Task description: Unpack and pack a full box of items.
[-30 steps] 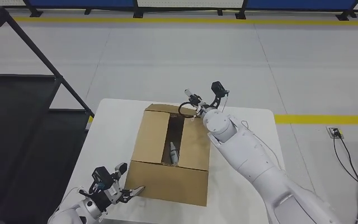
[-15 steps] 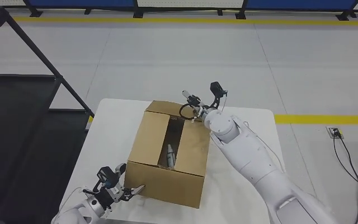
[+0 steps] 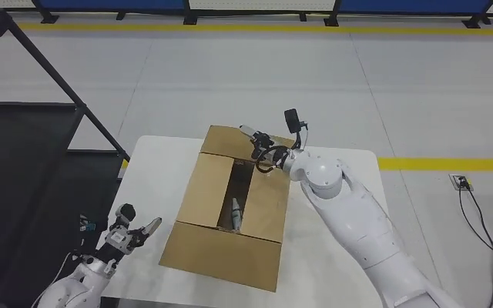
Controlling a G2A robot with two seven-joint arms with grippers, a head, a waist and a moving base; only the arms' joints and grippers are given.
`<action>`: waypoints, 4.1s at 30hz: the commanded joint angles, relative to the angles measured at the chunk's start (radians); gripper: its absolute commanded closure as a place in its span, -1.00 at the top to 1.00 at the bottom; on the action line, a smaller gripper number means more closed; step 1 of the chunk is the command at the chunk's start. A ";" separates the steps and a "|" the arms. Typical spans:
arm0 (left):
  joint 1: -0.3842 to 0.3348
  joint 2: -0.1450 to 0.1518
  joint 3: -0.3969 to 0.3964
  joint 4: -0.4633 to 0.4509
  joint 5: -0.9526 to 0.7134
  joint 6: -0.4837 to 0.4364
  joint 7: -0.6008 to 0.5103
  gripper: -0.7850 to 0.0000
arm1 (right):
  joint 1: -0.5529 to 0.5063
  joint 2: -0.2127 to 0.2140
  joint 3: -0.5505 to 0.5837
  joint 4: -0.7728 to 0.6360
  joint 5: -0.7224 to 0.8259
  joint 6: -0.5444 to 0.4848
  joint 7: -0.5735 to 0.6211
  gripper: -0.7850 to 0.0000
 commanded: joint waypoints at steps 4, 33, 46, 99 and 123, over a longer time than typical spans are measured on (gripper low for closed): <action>-0.076 -0.016 0.098 0.042 0.101 0.219 -0.004 1.00 | 0.001 -0.001 -0.001 0.004 0.000 -0.003 -0.003 1.00; -0.089 -0.033 0.237 0.071 0.220 0.186 0.059 1.00 | 0.009 -0.038 -0.104 0.149 0.026 -0.109 0.381 1.00; 0.039 -0.022 0.152 -0.103 0.194 0.134 0.102 1.00 | 0.080 -0.100 -0.113 0.260 0.214 -0.217 0.419 1.00; 0.065 -0.055 0.222 -0.266 0.242 0.352 0.112 1.00 | -0.089 -0.016 0.095 -0.104 -0.143 -0.072 0.340 1.00; 0.118 -0.059 0.066 -0.294 0.128 0.381 0.144 1.00 | -0.151 0.014 0.197 -0.144 -0.181 -0.010 0.213 1.00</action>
